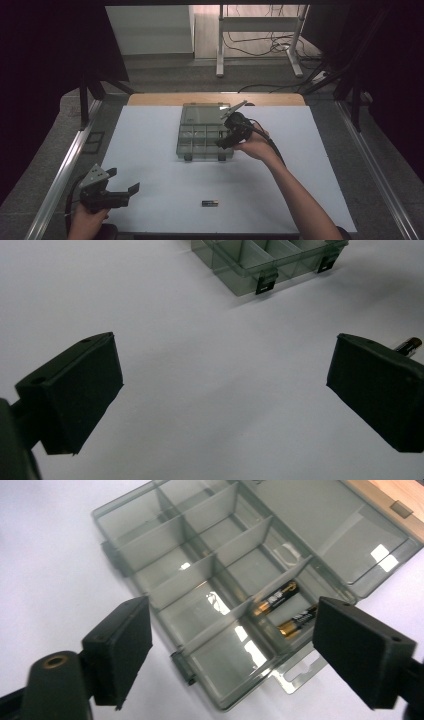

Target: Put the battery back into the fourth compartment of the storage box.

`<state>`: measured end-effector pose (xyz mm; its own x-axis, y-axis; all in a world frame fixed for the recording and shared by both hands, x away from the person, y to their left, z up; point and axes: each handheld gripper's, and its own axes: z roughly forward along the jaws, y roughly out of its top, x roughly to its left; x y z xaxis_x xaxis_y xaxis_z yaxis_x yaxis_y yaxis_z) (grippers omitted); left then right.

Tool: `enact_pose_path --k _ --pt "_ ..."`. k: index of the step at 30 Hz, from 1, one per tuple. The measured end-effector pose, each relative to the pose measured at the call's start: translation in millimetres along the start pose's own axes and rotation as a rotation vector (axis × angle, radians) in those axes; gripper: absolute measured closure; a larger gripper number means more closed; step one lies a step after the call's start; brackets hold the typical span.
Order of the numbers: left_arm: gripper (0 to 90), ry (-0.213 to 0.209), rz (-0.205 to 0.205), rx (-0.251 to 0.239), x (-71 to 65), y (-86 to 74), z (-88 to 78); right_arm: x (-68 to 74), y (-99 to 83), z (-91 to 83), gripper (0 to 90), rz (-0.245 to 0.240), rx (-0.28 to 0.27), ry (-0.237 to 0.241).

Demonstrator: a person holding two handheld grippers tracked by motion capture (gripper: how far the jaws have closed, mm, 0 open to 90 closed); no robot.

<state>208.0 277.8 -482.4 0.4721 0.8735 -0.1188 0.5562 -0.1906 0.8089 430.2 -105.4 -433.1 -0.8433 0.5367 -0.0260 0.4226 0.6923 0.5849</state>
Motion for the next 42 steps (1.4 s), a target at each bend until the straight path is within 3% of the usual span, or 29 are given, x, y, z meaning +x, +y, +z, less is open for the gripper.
enact_pose_path --k 12,19,32,42 --pt "1.9 0.0 -0.002 0.0 0.1 0.0 0.1 29.1 -14.2 -9.8 0.0 -0.052 -0.005 0.02" --pt "1.9 0.0 -0.002 -0.001 0.0 0.0 0.0 41.1 -25.7 -11.2 0.0 -0.057 -0.025 0.039" --pt "1.9 0.001 0.004 0.0 -0.6 0.2 -0.2 59.3 -43.9 -16.8 0.0 -0.04 0.03 0.072" --pt "1.9 0.002 0.007 -0.001 -1.0 0.2 -0.1 76.4 -57.7 -17.0 11.6 -0.061 0.066 0.083"
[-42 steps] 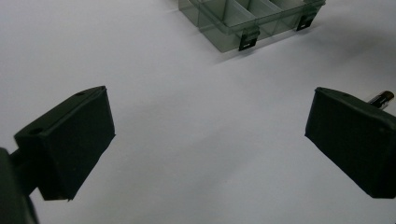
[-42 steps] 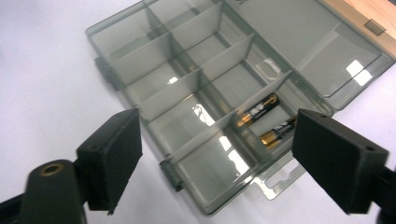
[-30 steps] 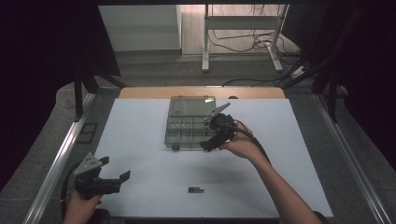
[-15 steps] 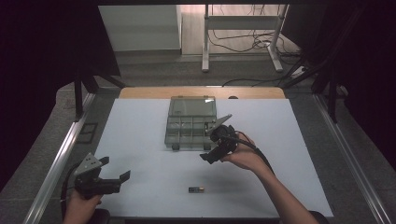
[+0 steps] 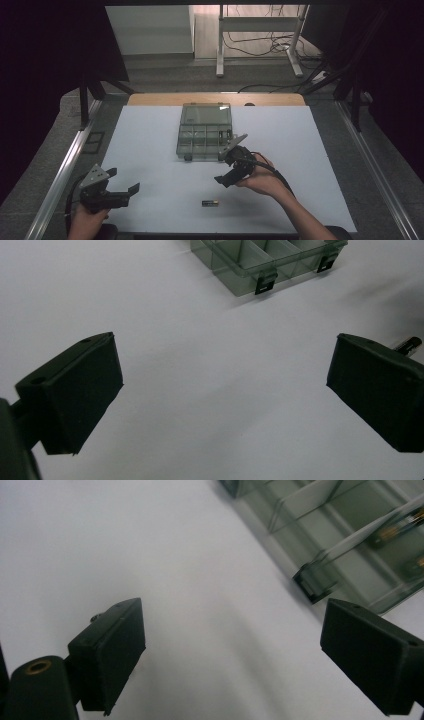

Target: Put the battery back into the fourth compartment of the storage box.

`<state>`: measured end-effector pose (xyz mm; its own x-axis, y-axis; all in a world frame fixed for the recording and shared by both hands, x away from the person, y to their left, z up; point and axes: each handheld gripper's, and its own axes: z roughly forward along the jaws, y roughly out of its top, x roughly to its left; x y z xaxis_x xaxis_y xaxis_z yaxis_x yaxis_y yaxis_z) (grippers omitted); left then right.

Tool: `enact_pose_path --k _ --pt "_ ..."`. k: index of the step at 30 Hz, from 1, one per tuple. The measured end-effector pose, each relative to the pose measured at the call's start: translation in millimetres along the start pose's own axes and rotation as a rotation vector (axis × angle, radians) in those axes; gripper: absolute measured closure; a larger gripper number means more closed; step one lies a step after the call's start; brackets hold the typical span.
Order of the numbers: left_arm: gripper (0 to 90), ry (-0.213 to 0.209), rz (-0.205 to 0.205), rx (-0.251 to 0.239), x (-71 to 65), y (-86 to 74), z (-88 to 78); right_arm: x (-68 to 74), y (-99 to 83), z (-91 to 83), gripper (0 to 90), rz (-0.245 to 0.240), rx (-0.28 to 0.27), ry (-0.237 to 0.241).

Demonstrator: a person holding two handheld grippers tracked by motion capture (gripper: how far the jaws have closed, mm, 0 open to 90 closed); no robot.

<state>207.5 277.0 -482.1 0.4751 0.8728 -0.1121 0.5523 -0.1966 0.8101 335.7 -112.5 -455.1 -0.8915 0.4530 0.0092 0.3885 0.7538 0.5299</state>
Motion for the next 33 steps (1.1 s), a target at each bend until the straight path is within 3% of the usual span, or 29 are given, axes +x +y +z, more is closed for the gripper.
enact_pose_path --k 10,16,26,33 --pt "1.9 0.001 0.002 0.001 -0.3 0.2 0.2 24.0 -11.4 6.4 17.7 -0.072 0.038 0.029" --pt "1.9 0.001 0.003 0.002 -0.4 0.2 0.2 34.5 -14.0 14.6 25.2 -0.073 0.057 0.083" --pt "1.9 0.0 0.005 0.004 -0.4 0.2 0.2 50.0 -13.4 28.8 39.2 -0.122 0.103 0.115" --pt "1.9 0.001 0.006 0.005 -0.4 0.3 0.3 60.3 -13.1 41.2 53.3 -0.184 0.153 0.138"
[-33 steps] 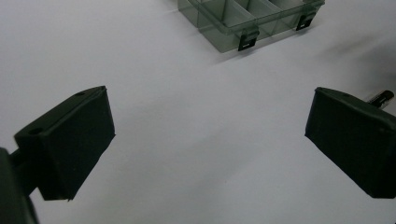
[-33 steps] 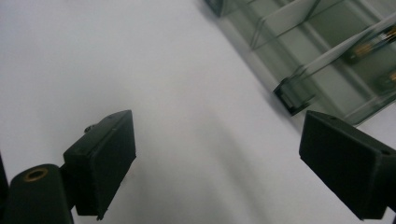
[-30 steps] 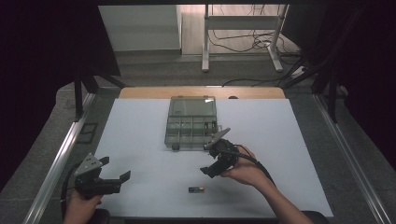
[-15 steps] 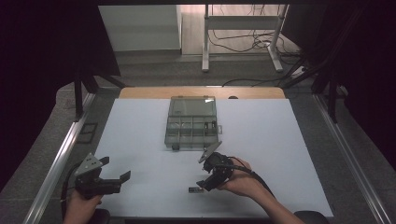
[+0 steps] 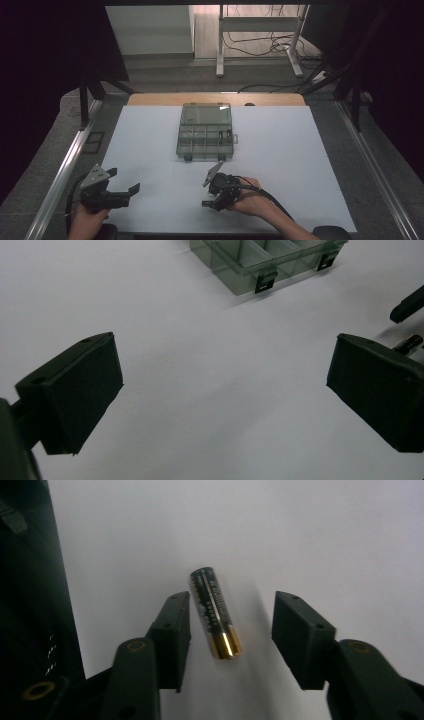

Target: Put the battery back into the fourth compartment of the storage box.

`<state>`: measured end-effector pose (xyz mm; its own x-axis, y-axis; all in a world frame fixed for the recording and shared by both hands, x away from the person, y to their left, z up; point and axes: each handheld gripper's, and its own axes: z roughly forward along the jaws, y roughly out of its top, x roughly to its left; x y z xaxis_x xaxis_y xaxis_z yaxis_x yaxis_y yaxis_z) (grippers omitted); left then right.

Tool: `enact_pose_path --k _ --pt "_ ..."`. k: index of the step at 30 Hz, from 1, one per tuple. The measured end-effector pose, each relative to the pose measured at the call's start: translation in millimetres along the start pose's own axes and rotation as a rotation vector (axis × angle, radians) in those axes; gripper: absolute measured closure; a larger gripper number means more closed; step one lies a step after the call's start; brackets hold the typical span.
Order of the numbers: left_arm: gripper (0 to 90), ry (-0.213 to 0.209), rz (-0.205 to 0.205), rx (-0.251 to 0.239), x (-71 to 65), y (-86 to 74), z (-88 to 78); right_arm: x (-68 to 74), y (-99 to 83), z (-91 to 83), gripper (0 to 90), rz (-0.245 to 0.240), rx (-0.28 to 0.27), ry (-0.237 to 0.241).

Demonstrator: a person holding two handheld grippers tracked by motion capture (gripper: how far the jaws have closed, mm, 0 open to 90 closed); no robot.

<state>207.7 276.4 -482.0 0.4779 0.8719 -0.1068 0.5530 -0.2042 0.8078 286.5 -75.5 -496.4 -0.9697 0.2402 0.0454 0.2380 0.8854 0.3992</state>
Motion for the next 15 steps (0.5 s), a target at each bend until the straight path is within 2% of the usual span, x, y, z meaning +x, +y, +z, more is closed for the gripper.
enact_pose_path --k 2,5,6,7,15 --pt "1.9 0.0 0.001 0.0 0.0 0.0 0.0 0.3 0.2 3.7 58.4 -0.012 0.012 0.023" --pt "1.9 -0.001 0.003 0.0 -0.1 0.0 0.0 2.3 -0.7 10.2 66.6 -0.047 0.043 0.016" --pt "1.9 -0.001 0.003 0.0 -0.1 0.0 0.0 3.3 -0.4 9.7 71.4 -0.064 0.041 -0.003" --pt "1.9 -0.001 0.002 0.0 -0.1 -0.1 0.0 2.9 -0.1 9.4 75.6 -0.072 0.043 0.001" --pt "2.0 -0.002 0.002 -0.001 -0.1 0.0 0.0 2.4 0.6 8.5 76.5 -0.069 0.04 0.014"
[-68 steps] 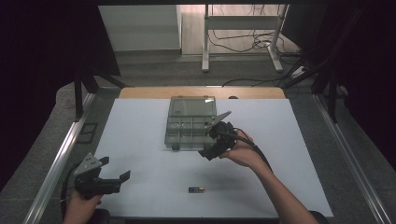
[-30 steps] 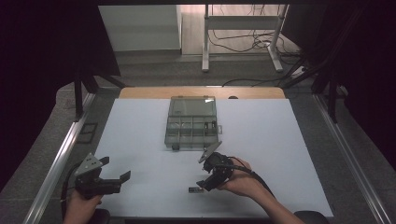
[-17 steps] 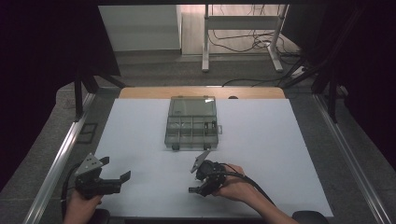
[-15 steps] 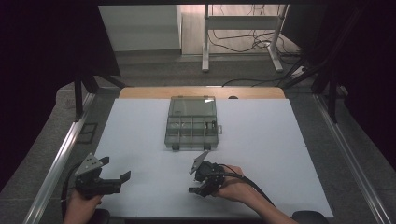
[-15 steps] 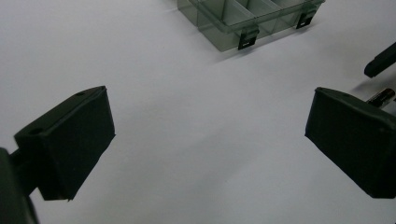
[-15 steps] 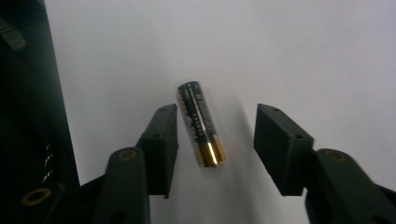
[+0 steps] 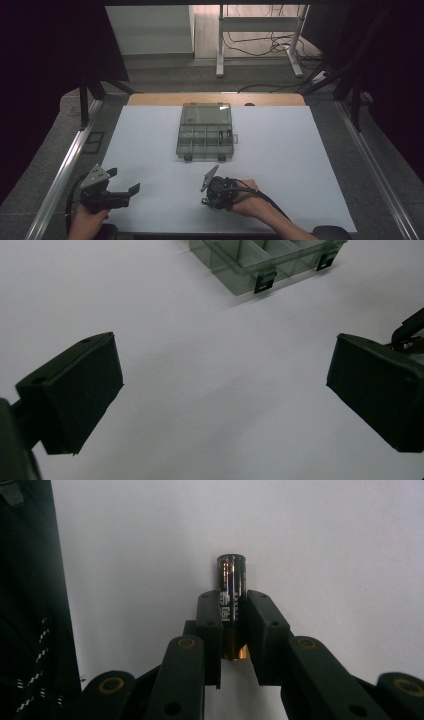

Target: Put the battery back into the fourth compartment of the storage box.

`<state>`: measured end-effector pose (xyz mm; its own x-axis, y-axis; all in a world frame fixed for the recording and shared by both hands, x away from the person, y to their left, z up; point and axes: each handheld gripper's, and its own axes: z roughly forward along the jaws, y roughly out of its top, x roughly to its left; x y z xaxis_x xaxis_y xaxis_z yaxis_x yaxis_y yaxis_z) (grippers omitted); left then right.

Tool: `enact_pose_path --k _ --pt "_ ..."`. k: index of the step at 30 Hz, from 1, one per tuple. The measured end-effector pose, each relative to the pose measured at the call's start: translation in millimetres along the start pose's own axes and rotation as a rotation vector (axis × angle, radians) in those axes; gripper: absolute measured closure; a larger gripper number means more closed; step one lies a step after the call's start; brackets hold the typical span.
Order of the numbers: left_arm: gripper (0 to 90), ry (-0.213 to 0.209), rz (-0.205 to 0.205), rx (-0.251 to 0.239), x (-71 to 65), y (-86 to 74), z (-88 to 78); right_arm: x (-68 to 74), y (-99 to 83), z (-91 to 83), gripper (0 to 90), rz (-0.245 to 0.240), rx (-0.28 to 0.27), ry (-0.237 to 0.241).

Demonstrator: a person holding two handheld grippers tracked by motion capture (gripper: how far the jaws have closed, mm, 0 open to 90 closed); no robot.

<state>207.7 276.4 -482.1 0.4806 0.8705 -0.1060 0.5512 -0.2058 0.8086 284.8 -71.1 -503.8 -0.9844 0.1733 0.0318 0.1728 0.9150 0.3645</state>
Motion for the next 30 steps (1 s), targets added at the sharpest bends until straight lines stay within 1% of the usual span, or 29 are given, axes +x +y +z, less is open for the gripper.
enact_pose_path --k 3,6,8,20,30 --pt "2.0 0.0 -0.001 0.0 0.1 0.0 -0.1 -0.2 1.1 -1.8 76.6 0.007 -0.007 0.004" --pt "2.0 0.0 -0.001 -0.001 0.1 -0.1 -0.1 -1.3 1.4 -4.0 76.6 0.004 -0.017 0.002" --pt "2.0 0.0 -0.003 -0.002 0.1 -0.1 -0.2 -2.1 1.6 -5.8 76.6 0.019 -0.022 0.001" --pt "2.0 -0.002 -0.005 -0.003 0.5 -0.2 -0.1 -9.4 0.4 -17.3 76.6 0.048 -0.075 -0.019" --pt "2.0 -0.002 -0.002 0.0 0.3 0.3 0.6 -22.2 -3.4 -31.2 76.6 0.103 -0.124 -0.038"
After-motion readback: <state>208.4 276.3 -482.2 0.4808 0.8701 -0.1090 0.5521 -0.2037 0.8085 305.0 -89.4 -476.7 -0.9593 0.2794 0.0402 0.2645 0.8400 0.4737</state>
